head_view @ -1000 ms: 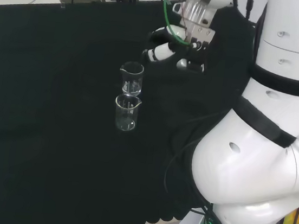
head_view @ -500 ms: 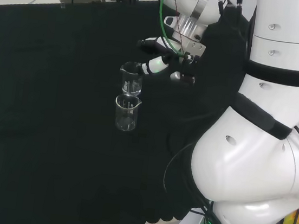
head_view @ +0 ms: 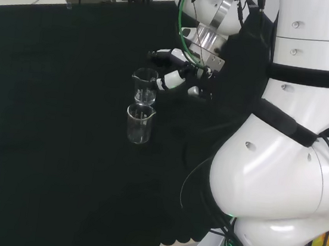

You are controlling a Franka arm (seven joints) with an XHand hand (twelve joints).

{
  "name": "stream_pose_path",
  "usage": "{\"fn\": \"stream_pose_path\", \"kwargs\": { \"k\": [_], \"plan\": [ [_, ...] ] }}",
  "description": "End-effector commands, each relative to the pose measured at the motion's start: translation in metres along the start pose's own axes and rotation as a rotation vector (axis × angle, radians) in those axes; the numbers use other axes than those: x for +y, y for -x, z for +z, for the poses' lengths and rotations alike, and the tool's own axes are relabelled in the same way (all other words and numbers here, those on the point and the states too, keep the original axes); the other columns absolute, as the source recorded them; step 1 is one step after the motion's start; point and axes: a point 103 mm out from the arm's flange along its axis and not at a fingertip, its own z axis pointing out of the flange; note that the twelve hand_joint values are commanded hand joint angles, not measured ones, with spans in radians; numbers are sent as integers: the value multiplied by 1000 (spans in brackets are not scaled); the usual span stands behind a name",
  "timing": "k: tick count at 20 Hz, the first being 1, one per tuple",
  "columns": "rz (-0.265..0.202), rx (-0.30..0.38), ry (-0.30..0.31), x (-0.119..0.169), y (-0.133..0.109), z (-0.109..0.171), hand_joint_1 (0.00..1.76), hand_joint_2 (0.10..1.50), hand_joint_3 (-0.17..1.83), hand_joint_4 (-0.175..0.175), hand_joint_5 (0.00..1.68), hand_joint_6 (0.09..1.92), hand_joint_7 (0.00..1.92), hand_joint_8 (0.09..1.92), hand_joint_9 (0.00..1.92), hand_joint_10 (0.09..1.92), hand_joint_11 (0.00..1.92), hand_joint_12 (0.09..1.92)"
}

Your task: Pick up the beaker on the right.

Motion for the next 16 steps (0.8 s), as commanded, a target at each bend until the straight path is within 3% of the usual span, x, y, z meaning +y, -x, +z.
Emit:
{"fn": "stream_pose_path", "kwargs": {
  "k": [1,4,10,16],
  "plan": [
    [-55,101,13,3,1,10,962,553,630,7,379,87,167,642,266,573,0,1314],
    [-81,142,-4,6,1,18,962,549,635,9,385,87,152,635,257,569,0,1313],
    [-89,180,-13,14,3,39,959,514,677,10,362,87,68,562,199,562,0,1278],
    [-78,225,41,18,8,47,949,509,680,11,364,87,82,558,222,572,0,1275]
  ]
}}
